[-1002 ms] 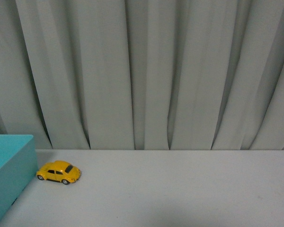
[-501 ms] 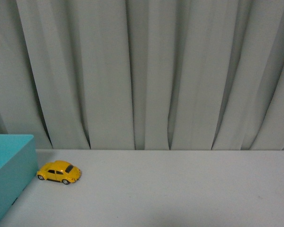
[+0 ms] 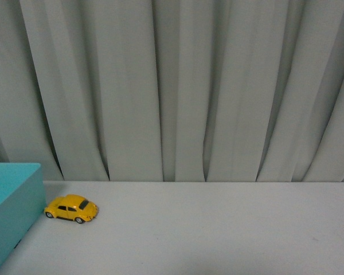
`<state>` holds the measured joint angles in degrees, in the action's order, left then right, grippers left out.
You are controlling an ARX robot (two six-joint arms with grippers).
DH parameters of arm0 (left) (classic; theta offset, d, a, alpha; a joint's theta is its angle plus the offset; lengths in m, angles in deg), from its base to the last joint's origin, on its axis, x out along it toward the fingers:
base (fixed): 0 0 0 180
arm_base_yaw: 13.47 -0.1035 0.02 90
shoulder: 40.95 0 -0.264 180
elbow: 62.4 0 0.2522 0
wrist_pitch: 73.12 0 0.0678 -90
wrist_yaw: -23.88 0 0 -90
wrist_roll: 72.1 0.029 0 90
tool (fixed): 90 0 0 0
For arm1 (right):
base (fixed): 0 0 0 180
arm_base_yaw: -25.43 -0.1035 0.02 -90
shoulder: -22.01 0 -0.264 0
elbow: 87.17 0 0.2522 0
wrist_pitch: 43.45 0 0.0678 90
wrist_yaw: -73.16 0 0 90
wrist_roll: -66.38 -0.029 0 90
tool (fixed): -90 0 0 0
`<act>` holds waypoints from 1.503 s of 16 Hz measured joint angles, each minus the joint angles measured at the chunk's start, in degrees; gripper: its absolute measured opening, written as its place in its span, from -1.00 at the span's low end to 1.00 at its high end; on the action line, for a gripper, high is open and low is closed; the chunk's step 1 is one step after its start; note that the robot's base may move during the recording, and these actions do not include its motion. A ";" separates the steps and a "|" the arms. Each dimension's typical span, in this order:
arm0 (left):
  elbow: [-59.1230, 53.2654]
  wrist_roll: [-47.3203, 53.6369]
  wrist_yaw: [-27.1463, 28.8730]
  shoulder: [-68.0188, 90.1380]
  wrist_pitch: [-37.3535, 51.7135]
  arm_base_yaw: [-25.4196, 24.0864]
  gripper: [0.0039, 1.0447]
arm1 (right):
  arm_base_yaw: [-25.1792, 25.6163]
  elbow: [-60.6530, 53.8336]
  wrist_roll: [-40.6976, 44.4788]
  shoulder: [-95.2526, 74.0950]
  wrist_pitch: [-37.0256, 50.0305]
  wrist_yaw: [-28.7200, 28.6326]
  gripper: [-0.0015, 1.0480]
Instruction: Wind up and store yellow beetle toy
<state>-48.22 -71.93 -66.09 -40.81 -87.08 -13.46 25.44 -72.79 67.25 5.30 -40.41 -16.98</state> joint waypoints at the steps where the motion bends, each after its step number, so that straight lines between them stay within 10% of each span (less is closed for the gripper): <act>1: 0.00 0.00 0.00 0.00 0.00 0.00 0.88 | 0.00 0.00 0.00 1.18 -1.11 0.00 -0.96; 16: 0.00 -0.02 0.00 0.00 0.00 0.00 0.88 | 0.00 0.02 0.00 16.52 -17.00 0.17 -0.95; 24: 0.00 0.00 0.00 0.00 0.00 0.00 0.88 | 0.00 0.02 -0.04 16.52 -17.03 0.15 0.91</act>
<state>-48.22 -71.93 -66.09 -40.81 -87.08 -13.46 25.44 -72.77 67.20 21.83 -57.44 -16.83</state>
